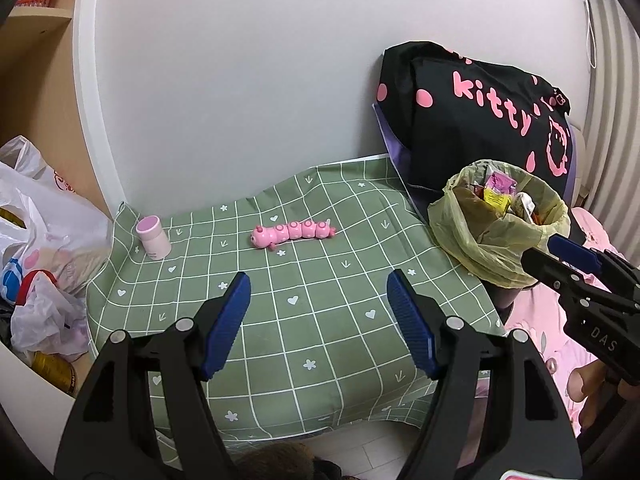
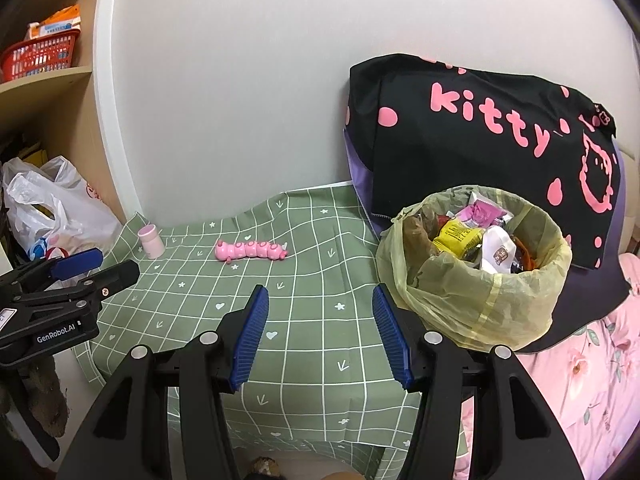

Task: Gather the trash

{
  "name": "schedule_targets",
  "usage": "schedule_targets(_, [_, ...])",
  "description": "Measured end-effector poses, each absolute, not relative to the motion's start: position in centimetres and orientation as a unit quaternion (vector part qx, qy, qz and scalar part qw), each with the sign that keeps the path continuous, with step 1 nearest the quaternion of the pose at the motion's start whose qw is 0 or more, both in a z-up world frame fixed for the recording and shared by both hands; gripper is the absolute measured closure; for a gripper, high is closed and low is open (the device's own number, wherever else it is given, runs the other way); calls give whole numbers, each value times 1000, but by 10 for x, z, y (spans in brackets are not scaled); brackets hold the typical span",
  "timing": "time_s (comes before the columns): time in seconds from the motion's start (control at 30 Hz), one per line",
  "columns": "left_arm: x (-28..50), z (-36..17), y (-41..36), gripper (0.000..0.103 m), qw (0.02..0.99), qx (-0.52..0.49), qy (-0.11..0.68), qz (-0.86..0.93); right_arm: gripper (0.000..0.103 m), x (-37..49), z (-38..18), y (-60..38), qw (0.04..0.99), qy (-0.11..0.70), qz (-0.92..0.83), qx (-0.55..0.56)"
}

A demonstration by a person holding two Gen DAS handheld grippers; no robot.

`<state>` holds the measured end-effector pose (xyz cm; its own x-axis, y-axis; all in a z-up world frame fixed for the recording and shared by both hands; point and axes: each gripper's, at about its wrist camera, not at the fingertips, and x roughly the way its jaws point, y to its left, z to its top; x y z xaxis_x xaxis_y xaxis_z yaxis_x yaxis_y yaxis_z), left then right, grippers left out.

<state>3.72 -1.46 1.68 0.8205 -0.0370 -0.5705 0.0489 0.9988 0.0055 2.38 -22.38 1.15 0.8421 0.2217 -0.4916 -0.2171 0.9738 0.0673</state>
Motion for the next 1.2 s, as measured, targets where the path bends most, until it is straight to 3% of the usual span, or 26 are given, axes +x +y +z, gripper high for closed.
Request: schedule_targets(1.2, [36, 17, -23, 36, 954, 20, 296, -43, 52, 15, 12, -231, 962, 254, 105, 13])
